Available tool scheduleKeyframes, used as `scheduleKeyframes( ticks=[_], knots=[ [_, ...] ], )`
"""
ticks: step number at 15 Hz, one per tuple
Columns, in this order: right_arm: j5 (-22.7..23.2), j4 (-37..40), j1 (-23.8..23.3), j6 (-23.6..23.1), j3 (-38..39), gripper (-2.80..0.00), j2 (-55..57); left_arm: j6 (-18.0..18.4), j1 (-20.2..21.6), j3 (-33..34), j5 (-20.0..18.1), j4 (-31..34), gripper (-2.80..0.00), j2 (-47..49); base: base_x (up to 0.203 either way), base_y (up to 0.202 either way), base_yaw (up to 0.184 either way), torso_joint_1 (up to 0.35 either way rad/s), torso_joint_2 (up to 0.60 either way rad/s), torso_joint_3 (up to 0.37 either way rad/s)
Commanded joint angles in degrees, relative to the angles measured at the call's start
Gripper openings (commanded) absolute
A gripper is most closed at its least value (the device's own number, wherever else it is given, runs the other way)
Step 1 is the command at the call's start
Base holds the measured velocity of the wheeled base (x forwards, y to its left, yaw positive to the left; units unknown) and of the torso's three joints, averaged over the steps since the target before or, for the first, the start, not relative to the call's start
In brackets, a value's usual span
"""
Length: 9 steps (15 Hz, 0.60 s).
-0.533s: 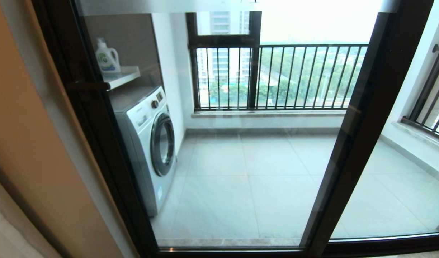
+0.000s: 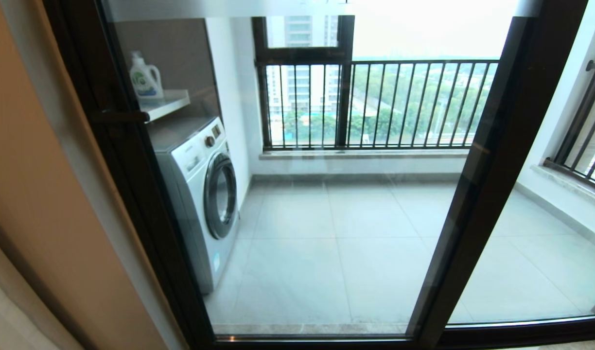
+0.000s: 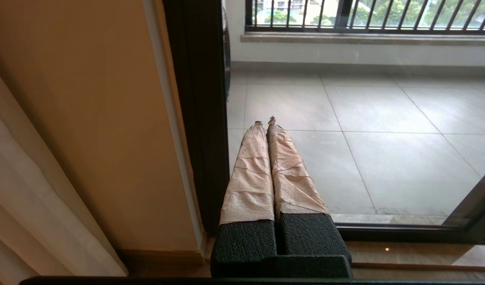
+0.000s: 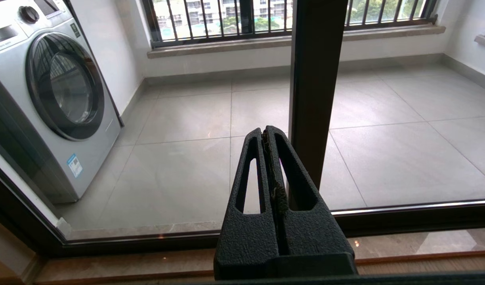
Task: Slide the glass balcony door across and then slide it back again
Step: Open the slid door
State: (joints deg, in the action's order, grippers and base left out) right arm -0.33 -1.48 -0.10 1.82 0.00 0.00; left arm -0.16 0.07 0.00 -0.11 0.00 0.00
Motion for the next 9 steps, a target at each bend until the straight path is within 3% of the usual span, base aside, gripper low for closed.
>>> scheduleKeyframes(
  ticks=[1, 9],
  knots=[
    [-0.02, -0.02, 0.01, 0.03, 0.70, -2.80, 0.00, -0.02, 0.01, 0.09, 0.02, 0.00, -2.80, 0.09, 0.000, 0.000, 0.000, 0.000, 0.00, 0.000],
    [-0.02, -0.02, 0.01, 0.03, 0.70, -2.80, 0.00, 0.25, 0.01, 0.09, 0.03, -0.09, -2.80, 0.09, 0.000, 0.000, 0.000, 0.000, 0.00, 0.000]
  ],
)
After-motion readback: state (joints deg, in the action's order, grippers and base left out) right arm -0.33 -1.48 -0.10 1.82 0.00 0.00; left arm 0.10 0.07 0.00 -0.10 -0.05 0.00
